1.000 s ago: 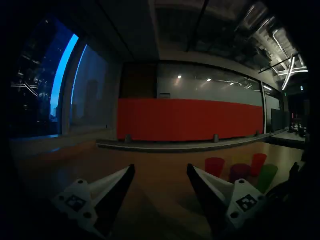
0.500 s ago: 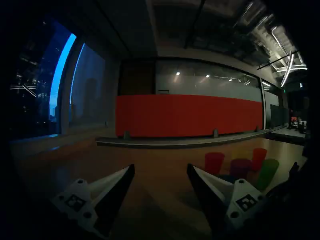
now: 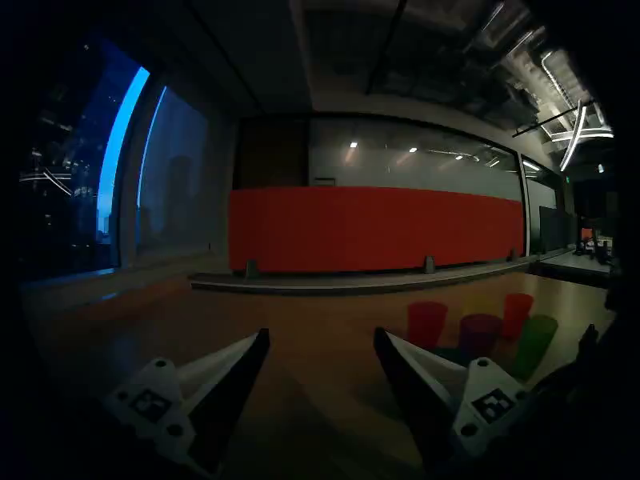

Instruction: Pour water

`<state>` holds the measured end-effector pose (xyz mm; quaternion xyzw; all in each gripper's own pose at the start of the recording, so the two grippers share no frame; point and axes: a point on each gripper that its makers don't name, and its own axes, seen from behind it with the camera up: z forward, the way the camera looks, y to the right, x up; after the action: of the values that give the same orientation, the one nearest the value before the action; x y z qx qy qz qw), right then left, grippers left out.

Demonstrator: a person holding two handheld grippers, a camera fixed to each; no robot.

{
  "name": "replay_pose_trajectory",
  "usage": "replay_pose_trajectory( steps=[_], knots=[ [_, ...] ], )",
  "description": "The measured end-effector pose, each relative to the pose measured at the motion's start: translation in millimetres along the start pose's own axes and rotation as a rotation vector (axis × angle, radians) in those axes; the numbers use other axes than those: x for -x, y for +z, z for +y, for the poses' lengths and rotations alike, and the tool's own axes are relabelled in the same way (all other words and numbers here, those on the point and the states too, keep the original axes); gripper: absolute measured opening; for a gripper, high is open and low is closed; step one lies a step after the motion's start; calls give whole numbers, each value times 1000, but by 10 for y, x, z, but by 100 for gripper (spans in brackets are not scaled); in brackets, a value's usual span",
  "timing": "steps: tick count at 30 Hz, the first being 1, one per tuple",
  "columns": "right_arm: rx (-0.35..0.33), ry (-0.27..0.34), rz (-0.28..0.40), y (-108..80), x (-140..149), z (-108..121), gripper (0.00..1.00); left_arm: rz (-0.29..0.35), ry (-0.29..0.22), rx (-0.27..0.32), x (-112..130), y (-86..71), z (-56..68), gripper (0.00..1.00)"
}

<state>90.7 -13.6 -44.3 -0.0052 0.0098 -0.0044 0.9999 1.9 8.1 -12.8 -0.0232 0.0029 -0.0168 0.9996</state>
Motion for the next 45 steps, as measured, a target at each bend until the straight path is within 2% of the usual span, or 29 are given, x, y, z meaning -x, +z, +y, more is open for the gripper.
replay_pose_trajectory(
  steps=[9,17,23,33,45],
  knots=[
    [-7,-14,11,-5,26,20,100,-1,3,0,3,7,5,98],
    [10,-34,14,101,96,129,100,-1,3,0,6,6,3,99],
    [5,-2,53,202,97,168,100,0,2,0,9,8,3,98],
    [12,28,43,388,432,239,100,-1,2,0,11,5,3,99],
    [-16,4,40,416,613,121,100,-1,2,0,10,4,0,99]
  ],
)
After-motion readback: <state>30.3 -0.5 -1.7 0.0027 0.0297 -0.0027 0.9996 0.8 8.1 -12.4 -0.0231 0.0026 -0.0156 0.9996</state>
